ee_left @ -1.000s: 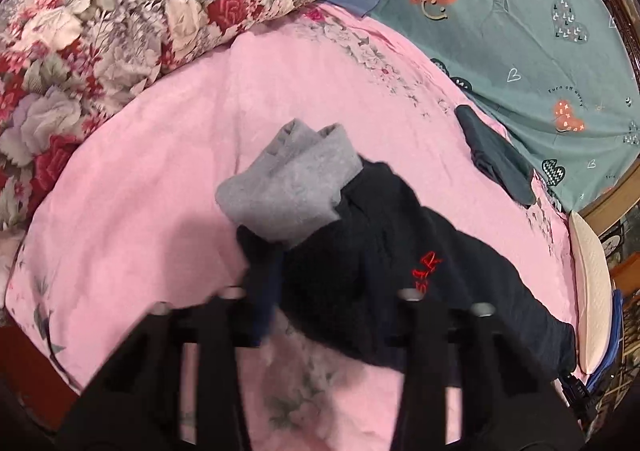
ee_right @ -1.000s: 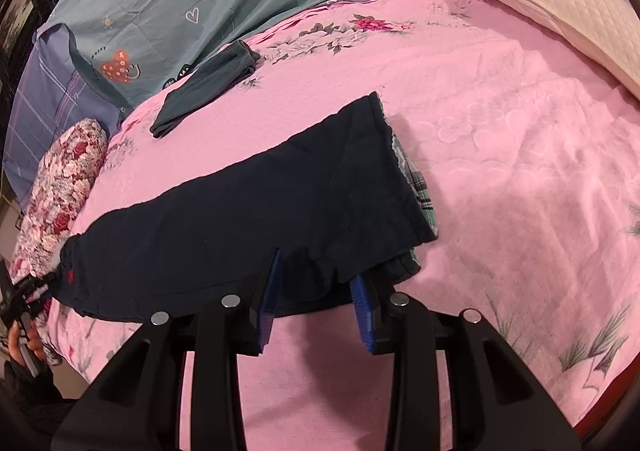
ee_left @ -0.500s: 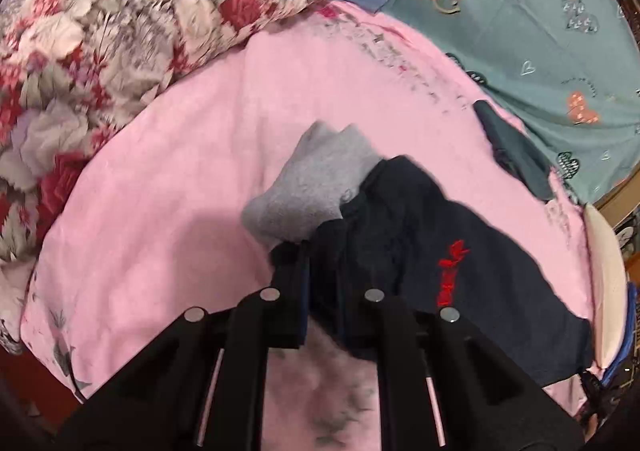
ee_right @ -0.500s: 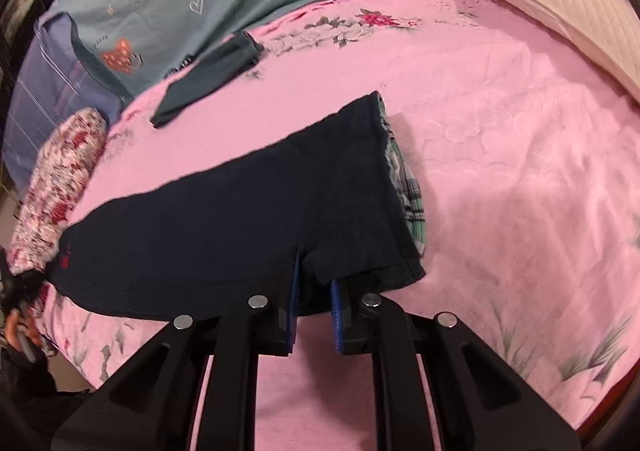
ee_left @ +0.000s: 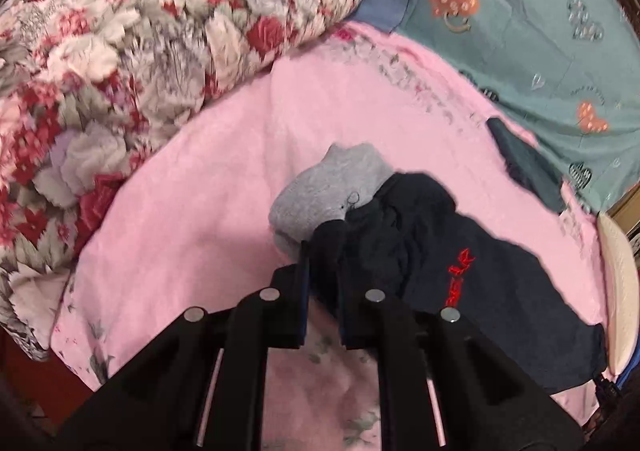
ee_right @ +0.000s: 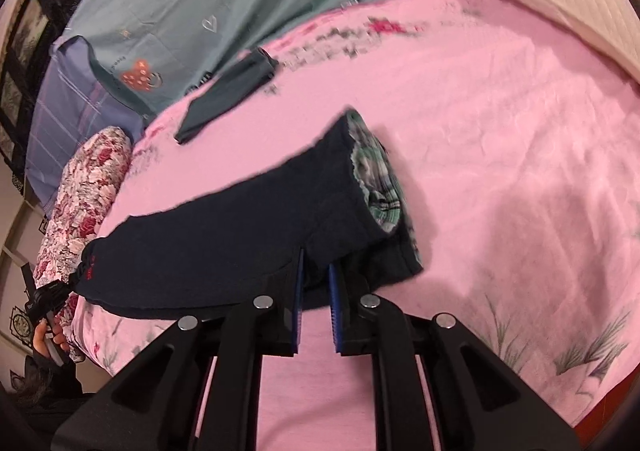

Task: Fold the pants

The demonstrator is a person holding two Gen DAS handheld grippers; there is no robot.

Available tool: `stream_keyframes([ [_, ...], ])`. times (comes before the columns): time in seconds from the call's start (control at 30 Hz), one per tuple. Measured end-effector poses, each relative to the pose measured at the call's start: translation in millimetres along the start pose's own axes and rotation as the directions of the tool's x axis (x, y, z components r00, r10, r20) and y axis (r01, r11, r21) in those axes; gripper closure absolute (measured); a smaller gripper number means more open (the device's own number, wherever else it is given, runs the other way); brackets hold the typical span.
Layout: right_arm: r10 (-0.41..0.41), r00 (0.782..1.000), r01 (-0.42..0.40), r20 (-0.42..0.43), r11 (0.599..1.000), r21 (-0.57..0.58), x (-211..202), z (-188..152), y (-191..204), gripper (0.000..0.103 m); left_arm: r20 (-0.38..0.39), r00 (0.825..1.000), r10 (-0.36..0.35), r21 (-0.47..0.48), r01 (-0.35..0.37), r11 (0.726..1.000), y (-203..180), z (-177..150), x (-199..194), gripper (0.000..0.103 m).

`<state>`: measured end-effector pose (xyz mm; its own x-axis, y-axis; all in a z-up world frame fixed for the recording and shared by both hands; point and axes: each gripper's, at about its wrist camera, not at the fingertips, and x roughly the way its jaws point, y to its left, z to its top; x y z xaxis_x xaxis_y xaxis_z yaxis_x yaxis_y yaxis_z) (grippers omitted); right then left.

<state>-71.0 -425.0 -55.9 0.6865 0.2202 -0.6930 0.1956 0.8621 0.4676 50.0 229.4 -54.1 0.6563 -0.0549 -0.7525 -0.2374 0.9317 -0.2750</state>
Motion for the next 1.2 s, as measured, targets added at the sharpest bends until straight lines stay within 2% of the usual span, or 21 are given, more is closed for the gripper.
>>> stream_keyframes([
  [0.1,0.007,1.000,-0.007,-0.012,1.000,0.007,3,-4,-4,0.091,0.009,1.000,0.017,0.029,-0.017,0.999,-2,-8,1,0.087],
  [0.13,0.007,1.000,-0.007,-0.014,1.000,0.006,0,-4,-4,0.089,0.014,1.000,0.019,0.029,-0.019,0.999,-1,-7,-1,0.079],
  [0.17,0.007,1.000,-0.007,-0.014,1.000,0.004,-2,-3,-4,0.084,0.022,0.999,0.024,0.025,-0.024,0.999,0,-6,-5,0.065],
  [0.23,-0.018,1.000,0.018,0.003,1.000,-0.009,-8,-1,-3,0.077,0.044,0.998,0.037,0.026,-0.038,0.999,0,-5,-18,0.049],
  [0.33,-0.031,0.998,0.031,0.047,1.000,-0.003,-22,3,-5,0.069,0.080,0.997,0.022,0.054,-0.026,0.998,-8,-6,-44,0.048],
  [0.43,-0.062,0.993,0.060,0.096,0.998,0.022,-34,11,-12,0.066,0.097,0.994,-0.050,0.136,0.037,0.990,-38,-13,-65,0.048],
  [0.5,-0.086,0.991,0.083,0.107,0.996,0.030,-36,16,-14,0.064,0.079,0.988,-0.135,0.244,0.112,0.963,-74,-24,-74,0.046],
  [0.6,-0.103,0.989,0.102,0.103,0.995,0.019,-31,19,-12,0.060,-0.015,0.973,-0.231,0.387,0.218,0.896,-128,-49,-64,0.043],
  [0.63,-0.116,0.989,0.114,0.093,0.993,0.022,-27,20,-13,0.060,-0.053,0.971,-0.235,0.429,0.234,0.872,-144,-61,-55,0.043],
  [0.73,-0.121,0.991,0.119,0.051,0.992,0.036,-11,17,-17,0.059,-0.177,0.966,-0.191,0.483,0.254,0.838,-168,-90,-19,0.043],
  [0.77,-0.114,0.993,0.112,0.037,0.993,0.039,-7,16,-19,0.050,-0.202,0.967,-0.158,0.489,0.239,0.838,-169,-98,-8,0.043],
  [0.83,-0.110,0.994,0.108,0.016,0.992,0.057,-1,12,-23,0.039,-0.184,0.972,-0.145,0.512,0.221,0.830,-168,-107,-6,0.043],
  [0.87,-0.099,0.995,0.098,0.016,0.993,0.062,0,11,-25,0.039,-0.180,0.974,-0.141,0.519,0.216,0.827,-168,-107,-9,0.043],
  [0.93,-0.090,0.996,0.088,0.026,0.995,0.055,-1,10,-24,0.039,-0.173,0.971,-0.164,0.502,0.230,0.834,-169,-103,-15,0.042],
  [1.0,-0.061,0.998,0.060,0.010,0.997,0.055,3,10,-19,0.041,-0.176,0.964,-0.199,0.500,0.261,0.826,-175,-101,-20,0.042],
  [1.03,-0.087,0.996,0.086,0.022,0.996,0.026,4,10,-14,0.065,-0.172,0.962,-0.211,0.514,0.271,0.814,-183,-101,-23,0.041],
  [1.07,-0.066,0.998,0.066,0.023,0.998,0.013,5,11,-13,0.084,-0.176,0.959,-0.223,0.525,0.283,0.803,-189,-103,-24,0.040],
  [1.1,-0.001,1.000,0.001,-0.003,0.999,0.044,9,12,-17,0.084,-0.182,0.955,-0.233,0.530,0.295,0.795,-195,-105,-24,0.040],
  [1.2,0.050,0.998,-0.053,0.026,0.994,0.100,4,18,-25,0.086,-0.227,0.936,-0.269,0.545,0.351,0.761,-224,-116,-17,0.038],
])
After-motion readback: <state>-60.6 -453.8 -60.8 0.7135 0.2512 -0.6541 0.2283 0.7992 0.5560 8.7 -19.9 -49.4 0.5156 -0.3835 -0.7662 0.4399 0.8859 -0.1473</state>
